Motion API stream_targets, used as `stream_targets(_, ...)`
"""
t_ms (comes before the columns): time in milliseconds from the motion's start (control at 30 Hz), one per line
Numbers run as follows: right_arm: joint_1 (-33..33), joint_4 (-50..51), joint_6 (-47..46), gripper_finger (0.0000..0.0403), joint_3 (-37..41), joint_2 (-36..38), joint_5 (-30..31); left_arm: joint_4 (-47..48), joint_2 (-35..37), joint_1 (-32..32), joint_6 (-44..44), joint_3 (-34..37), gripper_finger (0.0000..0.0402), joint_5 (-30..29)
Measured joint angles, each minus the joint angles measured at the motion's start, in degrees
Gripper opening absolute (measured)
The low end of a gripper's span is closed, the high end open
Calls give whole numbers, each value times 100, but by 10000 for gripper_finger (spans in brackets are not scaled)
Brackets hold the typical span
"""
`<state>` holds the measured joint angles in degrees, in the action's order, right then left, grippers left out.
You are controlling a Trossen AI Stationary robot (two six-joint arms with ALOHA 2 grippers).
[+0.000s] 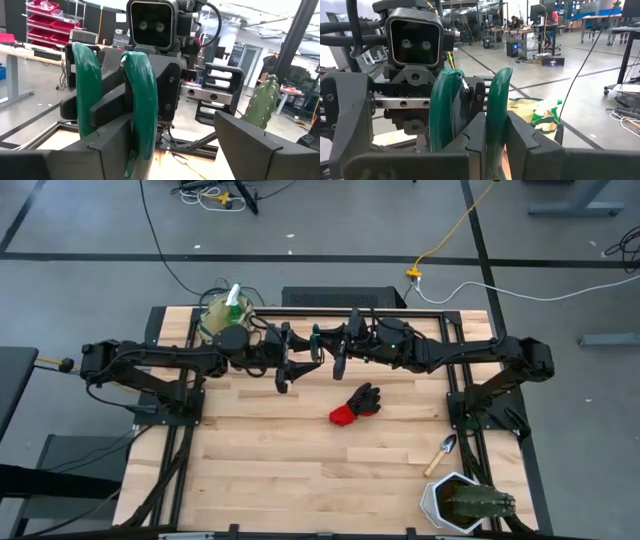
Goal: Pick & Place Garden tools in Gardening bag
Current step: Put the shear scissors into the gardening bag
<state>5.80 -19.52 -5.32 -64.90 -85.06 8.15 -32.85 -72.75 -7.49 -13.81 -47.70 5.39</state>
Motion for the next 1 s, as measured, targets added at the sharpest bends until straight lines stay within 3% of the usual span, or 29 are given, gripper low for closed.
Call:
stream_targets(167,-2,-6,2,45,0,-2,-3,-1,4,0,5,0,261,-1)
stream_targets(500,-4,-18,2,45,0,-2,-20,18,2,-9,5,0,180,-9)
stream_targets(1000,-7,-25,2,45,0,-2,-25,23,0,-9,7,0,95,-95)
